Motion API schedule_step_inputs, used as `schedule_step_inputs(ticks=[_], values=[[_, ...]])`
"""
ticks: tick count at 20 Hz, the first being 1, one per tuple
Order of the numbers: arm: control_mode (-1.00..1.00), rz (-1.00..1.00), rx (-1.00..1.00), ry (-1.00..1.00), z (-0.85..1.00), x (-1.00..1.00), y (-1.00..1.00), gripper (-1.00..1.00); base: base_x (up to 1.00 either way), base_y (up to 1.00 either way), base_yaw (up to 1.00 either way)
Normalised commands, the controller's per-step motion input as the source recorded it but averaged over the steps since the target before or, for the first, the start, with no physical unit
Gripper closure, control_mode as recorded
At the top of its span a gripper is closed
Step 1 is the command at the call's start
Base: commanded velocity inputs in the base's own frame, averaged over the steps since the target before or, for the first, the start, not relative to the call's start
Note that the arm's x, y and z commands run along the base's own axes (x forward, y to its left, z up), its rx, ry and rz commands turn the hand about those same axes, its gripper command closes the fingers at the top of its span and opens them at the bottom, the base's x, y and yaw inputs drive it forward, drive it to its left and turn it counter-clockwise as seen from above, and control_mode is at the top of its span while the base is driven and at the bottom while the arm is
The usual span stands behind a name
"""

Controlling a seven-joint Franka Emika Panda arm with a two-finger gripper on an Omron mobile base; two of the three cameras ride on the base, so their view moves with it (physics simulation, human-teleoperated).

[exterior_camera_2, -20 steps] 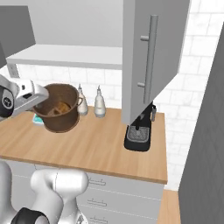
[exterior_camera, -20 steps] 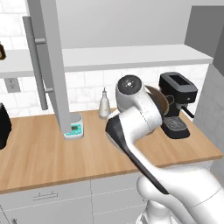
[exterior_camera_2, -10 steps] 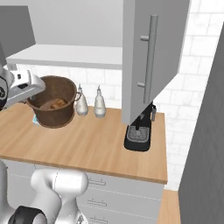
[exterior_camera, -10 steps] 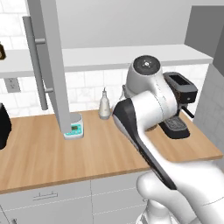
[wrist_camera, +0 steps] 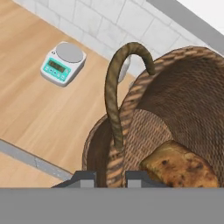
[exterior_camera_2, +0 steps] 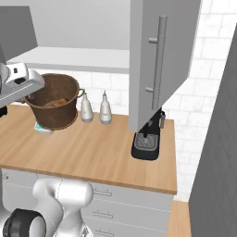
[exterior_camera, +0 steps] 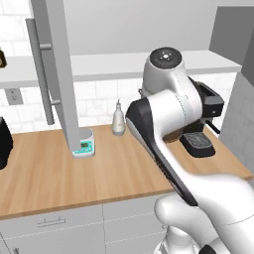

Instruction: Open the cabinet, pick up the bread from the cabinet and place it in the basket. Then move the basket to the dining counter.

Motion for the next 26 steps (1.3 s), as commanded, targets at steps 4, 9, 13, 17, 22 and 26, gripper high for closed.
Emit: schedule_step_inputs(ticks=[4,9,13,17,22,26], values=[[-1.00,0.00,-0.07,0.04,0.02,0.00,0.00,1.00,0.00,0.00,0.00],[-1.00,0.00,0.00,0.00,0.00,0.00,0.06,1.00,0.00,0.00,0.00],[1.00,0.00,0.00,0.00,-0.01,-0.06,0.01,1.00,-0.67,0.00,0.00],[1.00,0.00,0.00,0.00,0.00,0.00,0.00,1.00,-1.00,0.00,0.00],[1.00,0.00,0.00,0.00,0.00,0.00,0.00,1.00,-1.00,-0.01,0.09],[1.00,0.00,0.00,0.00,0.00,0.00,0.00,1.00,-0.90,0.00,0.48]])
